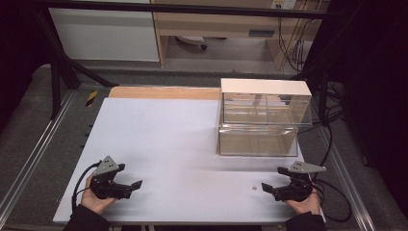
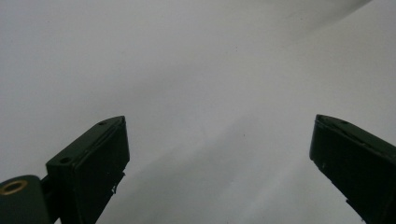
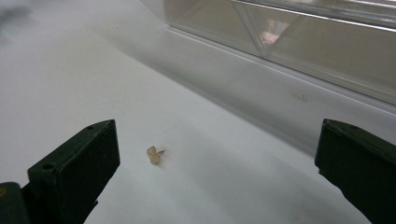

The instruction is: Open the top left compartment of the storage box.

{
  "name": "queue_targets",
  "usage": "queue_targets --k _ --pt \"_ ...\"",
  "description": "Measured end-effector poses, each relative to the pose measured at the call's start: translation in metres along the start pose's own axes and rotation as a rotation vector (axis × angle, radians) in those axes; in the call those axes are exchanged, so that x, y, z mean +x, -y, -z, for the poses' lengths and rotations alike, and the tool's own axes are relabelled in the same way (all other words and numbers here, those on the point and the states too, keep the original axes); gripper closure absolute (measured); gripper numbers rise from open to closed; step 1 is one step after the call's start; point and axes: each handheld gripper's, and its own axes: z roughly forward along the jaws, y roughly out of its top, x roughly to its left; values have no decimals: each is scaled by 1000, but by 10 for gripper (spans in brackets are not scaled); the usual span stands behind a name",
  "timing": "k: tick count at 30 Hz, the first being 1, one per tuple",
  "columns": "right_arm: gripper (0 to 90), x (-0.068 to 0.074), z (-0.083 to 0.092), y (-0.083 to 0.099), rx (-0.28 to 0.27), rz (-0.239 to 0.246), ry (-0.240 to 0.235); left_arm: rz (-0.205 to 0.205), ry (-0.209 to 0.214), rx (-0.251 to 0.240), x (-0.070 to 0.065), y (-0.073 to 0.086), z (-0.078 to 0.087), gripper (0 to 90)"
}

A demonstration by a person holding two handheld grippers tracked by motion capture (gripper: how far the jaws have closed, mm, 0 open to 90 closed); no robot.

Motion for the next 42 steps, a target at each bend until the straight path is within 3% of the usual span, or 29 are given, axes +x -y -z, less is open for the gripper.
queue_targets --k 13,19,28,42 --pt "8 4 2 -1 0 14 3 0 -10 -3 0 -1 1 60" --pt "8 4 2 -1 0 11 6 10 -11 -15 -8 -7 1 102" --pt "8 5 1 -1 5 6 8 14 -9 -59 -28 -29 -6 270" --pt "8 4 1 -1 4 10 14 -77 32 -116 -73 -72 -25 552"
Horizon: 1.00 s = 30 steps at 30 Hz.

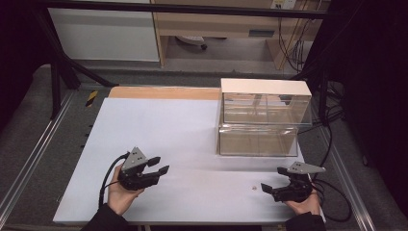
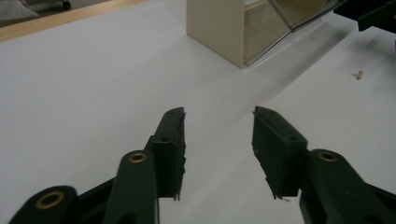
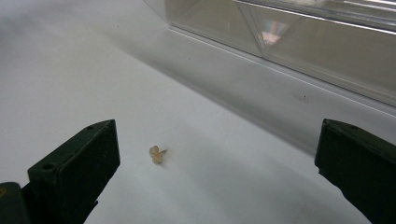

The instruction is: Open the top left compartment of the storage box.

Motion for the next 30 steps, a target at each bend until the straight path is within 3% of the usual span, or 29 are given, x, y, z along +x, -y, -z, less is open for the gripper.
queue_targets --k 5,14,23,30 --pt "8 0 -1 0 3 0 -1 -2 15 -4 -12 -14 -10 665" --pt "8 0 -1 0 9 2 2 -14 33 -31 -30 -44 -24 785" --pt "8 0 -1 0 10 6 3 -27 50 -45 -46 -70 -43 883" --pt "8 0 -2 0 13 11 3 -29 61 -63 -57 -90 -59 899"
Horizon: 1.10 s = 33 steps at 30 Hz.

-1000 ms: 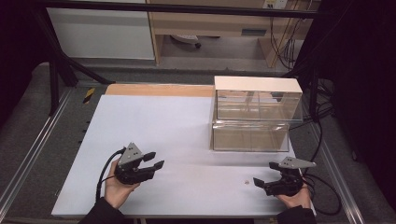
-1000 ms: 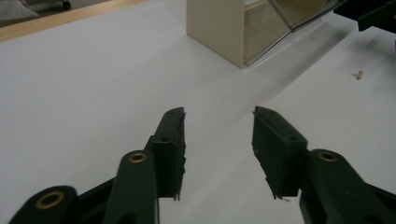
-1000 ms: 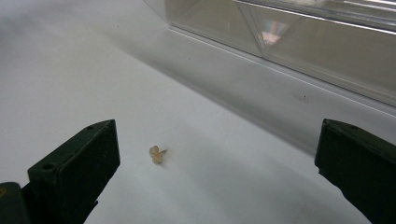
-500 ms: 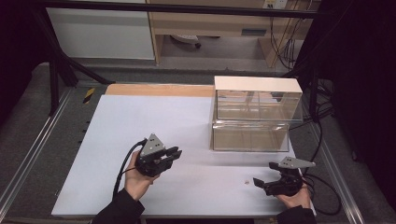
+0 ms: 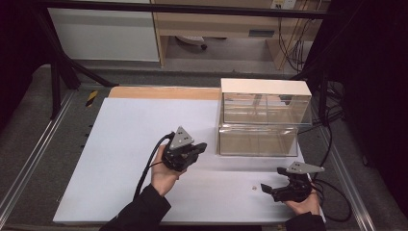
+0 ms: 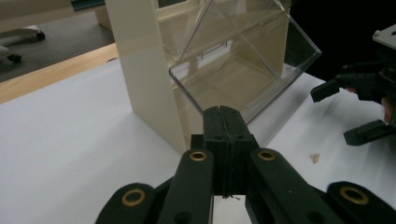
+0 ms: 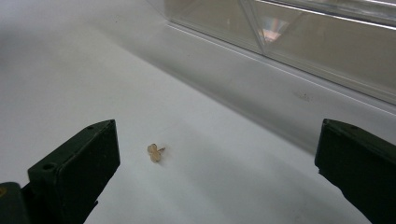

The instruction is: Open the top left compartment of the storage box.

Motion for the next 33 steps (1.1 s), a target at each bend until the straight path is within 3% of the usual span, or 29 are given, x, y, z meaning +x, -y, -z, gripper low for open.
queue_targets --k 19,33 --pt "8 0 0 0 -3 3 0 -32 3 -47 -17 -41 -40 900" --pt "8 0 0 0 -4 0 -5 -7 -11 -89 -19 -46 -56 900"
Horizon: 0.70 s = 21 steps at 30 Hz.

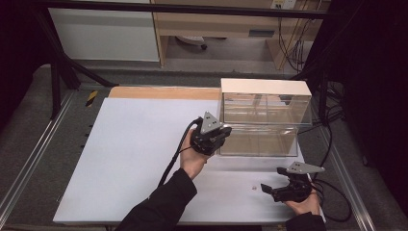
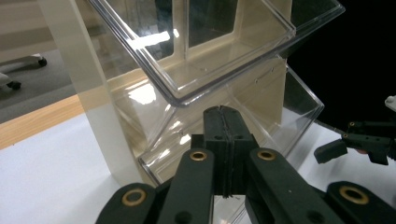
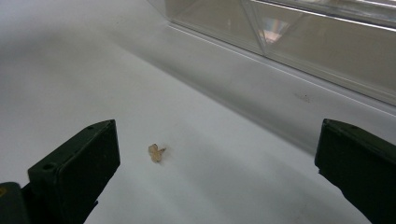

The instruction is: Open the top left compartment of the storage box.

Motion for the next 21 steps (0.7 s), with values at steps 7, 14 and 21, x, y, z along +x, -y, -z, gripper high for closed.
queue_targets --k 7,14,21 --pt "8 0 0 0 -2 0 0 -1 -11 -35 0 -2 2 900" --pt "8 0 -1 0 3 3 0 -3 -13 -35 -1 -2 1 900" --pt "8 0 -1 0 2 3 -1 -10 -16 -46 -2 -3 1 900"
